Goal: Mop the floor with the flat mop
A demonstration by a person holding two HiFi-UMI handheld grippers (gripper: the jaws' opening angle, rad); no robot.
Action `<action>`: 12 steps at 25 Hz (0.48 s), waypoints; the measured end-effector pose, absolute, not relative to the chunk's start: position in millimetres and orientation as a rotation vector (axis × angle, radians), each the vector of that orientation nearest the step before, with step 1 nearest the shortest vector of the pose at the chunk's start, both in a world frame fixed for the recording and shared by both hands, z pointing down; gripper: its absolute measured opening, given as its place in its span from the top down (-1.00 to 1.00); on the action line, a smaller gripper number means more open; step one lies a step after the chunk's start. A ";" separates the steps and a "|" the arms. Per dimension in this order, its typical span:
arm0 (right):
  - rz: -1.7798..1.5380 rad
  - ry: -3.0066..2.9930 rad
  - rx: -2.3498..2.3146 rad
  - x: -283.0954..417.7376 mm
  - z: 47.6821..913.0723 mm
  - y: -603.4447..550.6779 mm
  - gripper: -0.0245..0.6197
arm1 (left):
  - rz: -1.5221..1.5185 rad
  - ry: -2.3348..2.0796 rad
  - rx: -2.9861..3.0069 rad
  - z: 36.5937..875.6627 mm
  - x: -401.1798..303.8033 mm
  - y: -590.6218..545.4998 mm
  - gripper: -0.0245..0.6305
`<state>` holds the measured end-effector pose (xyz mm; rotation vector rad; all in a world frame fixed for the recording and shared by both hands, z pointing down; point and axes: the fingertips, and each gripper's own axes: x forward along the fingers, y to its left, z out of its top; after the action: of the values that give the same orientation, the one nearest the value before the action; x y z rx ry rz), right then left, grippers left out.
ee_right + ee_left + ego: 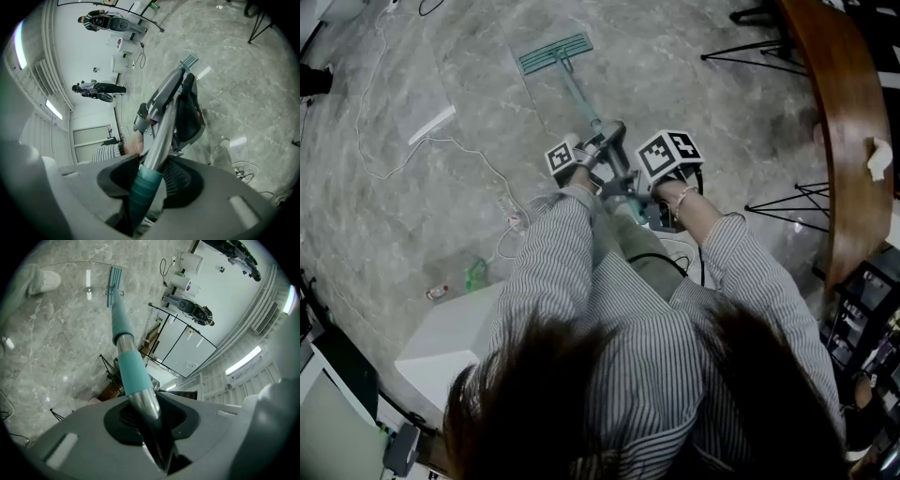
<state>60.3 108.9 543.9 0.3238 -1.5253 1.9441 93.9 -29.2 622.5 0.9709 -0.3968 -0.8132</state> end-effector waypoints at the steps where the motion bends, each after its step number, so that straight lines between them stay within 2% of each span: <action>1: 1.943 -1.526 0.321 67.1 543.6 118.7 0.46 | -0.812 -0.399 0.970 622.7 100.4 -19.1 0.70; 12: 1.975 -1.484 0.290 104.6 526.4 217.0 0.46 | -0.803 -0.411 0.942 610.0 138.4 81.2 0.70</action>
<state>104.6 217.0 526.4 0.2897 -1.4836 1.9746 138.4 81.2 610.0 0.9420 -0.4110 -0.8026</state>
